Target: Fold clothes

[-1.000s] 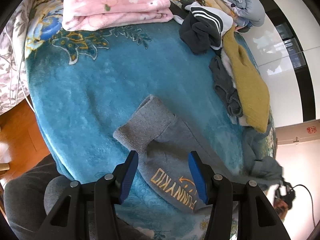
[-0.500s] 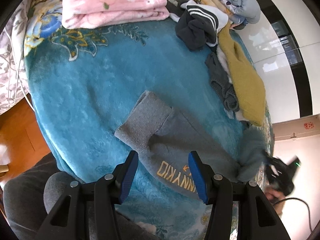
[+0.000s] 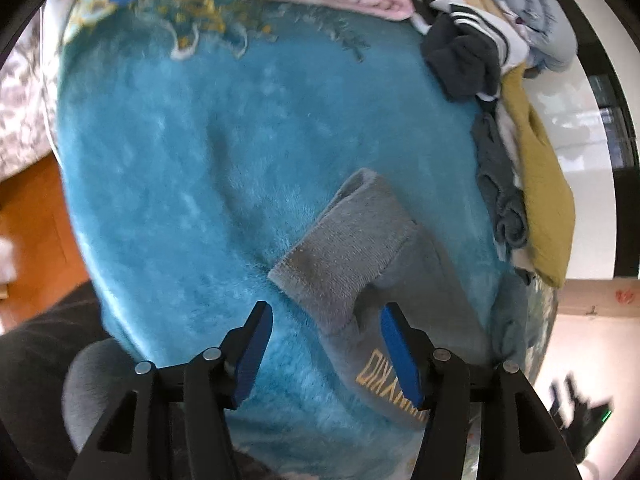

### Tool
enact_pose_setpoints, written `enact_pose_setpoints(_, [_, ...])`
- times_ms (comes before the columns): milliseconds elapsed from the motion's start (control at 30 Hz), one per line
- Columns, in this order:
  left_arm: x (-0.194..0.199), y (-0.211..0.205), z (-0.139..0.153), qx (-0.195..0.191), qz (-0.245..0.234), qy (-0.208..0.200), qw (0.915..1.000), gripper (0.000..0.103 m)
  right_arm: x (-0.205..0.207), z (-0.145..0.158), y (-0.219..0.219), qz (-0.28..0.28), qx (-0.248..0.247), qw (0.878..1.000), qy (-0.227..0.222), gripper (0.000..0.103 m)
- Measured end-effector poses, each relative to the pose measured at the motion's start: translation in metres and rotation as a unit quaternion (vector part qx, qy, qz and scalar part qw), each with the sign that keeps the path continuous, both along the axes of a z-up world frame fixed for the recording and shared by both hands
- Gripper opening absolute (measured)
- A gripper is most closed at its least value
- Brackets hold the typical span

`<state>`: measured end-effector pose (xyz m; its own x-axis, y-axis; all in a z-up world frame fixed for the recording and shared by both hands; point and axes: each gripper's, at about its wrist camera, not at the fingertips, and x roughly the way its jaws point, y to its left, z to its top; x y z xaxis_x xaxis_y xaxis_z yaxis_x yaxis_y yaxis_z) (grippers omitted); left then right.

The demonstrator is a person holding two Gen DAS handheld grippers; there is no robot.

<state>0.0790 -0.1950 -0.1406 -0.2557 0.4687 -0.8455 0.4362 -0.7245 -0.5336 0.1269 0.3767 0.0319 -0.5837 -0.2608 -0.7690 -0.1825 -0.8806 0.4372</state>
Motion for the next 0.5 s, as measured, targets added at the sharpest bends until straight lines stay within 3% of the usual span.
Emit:
enact_pose_setpoints(100, [-0.003, 0.004, -0.012, 0.009, 0.01, -0.012, 0.9998, 0.059, 0.052, -0.031, 0.068, -0.097, -0.028, 0.992, -0.071, 0.054])
enact_pose_setpoints(233, [-0.005, 0.003, -0.015, 0.012, 0.027, -0.013, 0.9995, 0.056, 0.11, -0.079, 0.105, -0.169, -0.123, 0.971, -0.115, 0.056])
enact_pose_setpoints(300, [-0.006, 0.002, -0.014, 0.022, 0.035, -0.009, 0.9991, 0.034, 0.125, -0.101, 0.107, -0.19, -0.176, 0.959, -0.117, 0.065])
enact_pose_setpoints(400, [-0.009, -0.001, -0.013, 0.033, 0.045, -0.006, 0.9984, 0.02, 0.128, -0.125, 0.103, -0.218, -0.23, 0.941, -0.117, 0.065])
enact_pose_setpoints(500, [-0.011, -0.002, -0.008, 0.032, 0.052, 0.002, 0.9981, 0.009, 0.12, -0.13, 0.103, -0.26, -0.268, 0.924, -0.085, 0.064])
